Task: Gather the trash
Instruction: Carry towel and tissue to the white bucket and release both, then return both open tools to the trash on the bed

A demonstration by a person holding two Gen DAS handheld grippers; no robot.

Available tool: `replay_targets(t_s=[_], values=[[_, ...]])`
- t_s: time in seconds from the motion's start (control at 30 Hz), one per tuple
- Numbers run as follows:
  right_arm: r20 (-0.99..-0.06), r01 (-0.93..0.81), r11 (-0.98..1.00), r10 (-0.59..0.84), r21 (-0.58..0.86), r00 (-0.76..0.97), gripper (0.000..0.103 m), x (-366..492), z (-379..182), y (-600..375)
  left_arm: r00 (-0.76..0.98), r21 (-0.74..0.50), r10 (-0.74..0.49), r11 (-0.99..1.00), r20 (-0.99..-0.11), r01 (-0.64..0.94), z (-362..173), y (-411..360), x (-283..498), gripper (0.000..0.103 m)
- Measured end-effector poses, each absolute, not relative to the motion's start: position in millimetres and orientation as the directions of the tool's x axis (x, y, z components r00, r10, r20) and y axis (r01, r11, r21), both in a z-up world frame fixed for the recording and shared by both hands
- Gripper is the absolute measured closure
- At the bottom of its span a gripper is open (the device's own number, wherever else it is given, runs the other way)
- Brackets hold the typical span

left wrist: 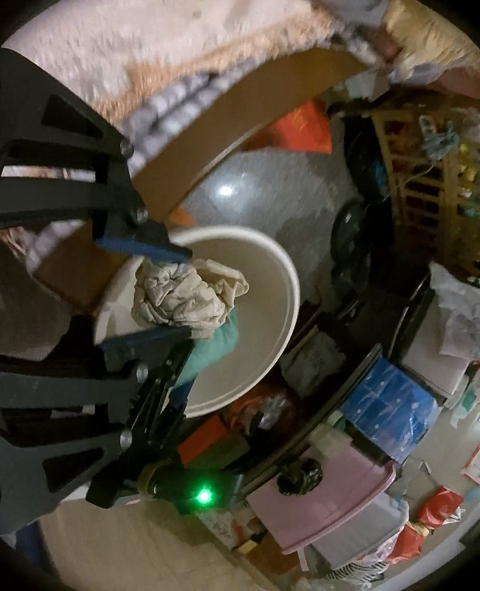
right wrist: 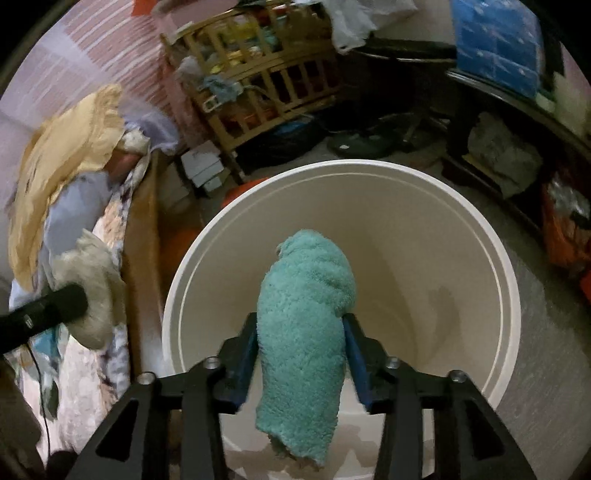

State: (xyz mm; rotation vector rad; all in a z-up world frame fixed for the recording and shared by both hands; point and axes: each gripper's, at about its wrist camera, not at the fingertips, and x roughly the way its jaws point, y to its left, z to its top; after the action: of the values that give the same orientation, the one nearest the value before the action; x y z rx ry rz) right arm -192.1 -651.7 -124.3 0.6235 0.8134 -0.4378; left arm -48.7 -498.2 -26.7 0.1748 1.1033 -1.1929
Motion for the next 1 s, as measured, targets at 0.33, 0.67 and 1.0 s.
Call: replay_targets(t_s=[0.33,0.67,1.0], values=[[-0.784,0.579,0.743,-0.120,0.336,0.609,0.051,-191.5,-129.3,-645.1,0.040,-0.360,-0.633,0.491,-0.773,0.793,-26.7,-469.9,-46.2,0.049],[-0.767,0.515,0.807,-0.126,0.289,0.629,0.051,-172.6,-107.9,-605.1,0.383,-0.067,-0.522,0.652,-0.762,0.755,-7.8,-388.5,-41.8,0.049],[-0.738,0.369,0.892,-0.062,0.261,0.672,0.042,-139.7,-75.1,-521.9,0.522,-0.001,-0.448,0.759,-0.726,0.651,-3.7,-313.0,-25.1,0.049]])
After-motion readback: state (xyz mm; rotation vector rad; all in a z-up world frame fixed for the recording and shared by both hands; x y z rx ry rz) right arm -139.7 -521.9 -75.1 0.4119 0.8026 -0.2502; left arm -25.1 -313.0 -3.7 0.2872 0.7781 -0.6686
